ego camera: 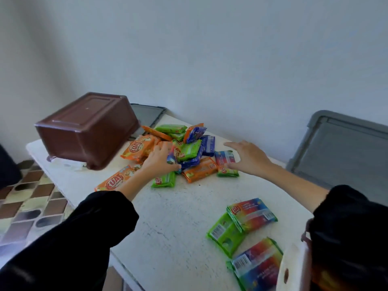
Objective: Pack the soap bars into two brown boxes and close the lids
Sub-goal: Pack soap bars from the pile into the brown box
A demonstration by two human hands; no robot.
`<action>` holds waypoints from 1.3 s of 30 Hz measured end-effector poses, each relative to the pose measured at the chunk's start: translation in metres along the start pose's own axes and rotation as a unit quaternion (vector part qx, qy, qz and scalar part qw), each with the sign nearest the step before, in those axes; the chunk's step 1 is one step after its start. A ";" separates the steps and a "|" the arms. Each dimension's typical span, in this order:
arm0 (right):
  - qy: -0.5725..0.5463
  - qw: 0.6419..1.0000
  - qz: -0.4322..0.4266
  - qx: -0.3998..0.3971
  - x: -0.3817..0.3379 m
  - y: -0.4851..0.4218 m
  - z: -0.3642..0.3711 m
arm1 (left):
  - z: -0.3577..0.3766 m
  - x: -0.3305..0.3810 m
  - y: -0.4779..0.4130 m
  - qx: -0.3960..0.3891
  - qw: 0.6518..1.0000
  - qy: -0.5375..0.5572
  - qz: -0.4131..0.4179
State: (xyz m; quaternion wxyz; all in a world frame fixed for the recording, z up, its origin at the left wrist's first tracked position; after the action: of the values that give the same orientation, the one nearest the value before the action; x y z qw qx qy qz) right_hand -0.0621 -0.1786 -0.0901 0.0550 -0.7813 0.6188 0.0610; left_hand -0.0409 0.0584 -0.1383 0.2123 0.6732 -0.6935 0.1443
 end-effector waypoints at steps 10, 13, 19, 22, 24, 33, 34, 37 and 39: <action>0.038 0.992 0.024 -0.121 0.020 -0.046 0.088 | 0.018 -0.025 -0.022 0.061 0.994 -0.068 -0.053; 0.023 0.993 0.019 -0.110 0.020 -0.047 0.088 | 0.014 -0.019 -0.026 0.113 0.990 -0.061 -0.062; -0.006 0.987 0.053 -0.153 0.018 -0.045 0.082 | 0.012 -0.023 -0.025 0.147 0.985 0.071 -0.051; 0.007 0.979 0.055 -0.199 0.024 -0.037 0.080 | 0.012 -0.034 -0.022 0.145 0.981 0.125 -0.045; 0.013 0.975 0.045 -0.219 0.027 -0.032 0.079 | 0.009 -0.040 -0.016 0.146 0.979 0.125 -0.061; 0.008 0.981 0.053 -0.184 0.026 -0.034 0.079 | 0.003 -0.007 0.000 0.083 0.994 -0.073 0.001; 0.009 0.982 0.053 -0.182 0.026 -0.034 0.079 | 0.006 -0.003 0.000 0.074 0.992 -0.098 0.005; 0.015 0.983 0.052 -0.177 0.026 -0.032 0.078 | 0.013 0.003 0.001 0.085 0.978 -0.189 0.023; 0.023 0.984 0.051 -0.167 0.025 -0.032 0.078 | 0.018 0.003 0.002 0.085 0.966 -0.242 0.034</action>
State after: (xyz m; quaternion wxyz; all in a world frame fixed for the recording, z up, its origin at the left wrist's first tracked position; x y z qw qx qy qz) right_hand -0.0274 -0.1832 -0.1710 -0.0938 -0.7479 0.6401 0.1488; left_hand -0.0445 0.0467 -0.1524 -0.0248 0.6797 -0.7318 0.0422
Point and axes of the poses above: each hand's wrist, its own y-axis away from the middle knuckle, its own z-axis out of the palm, x = y × z, the point moved 6 cm from there along -y, towards the middle knuckle, and after that the axes turned 3 degrees about y, right-handed, at the moved point
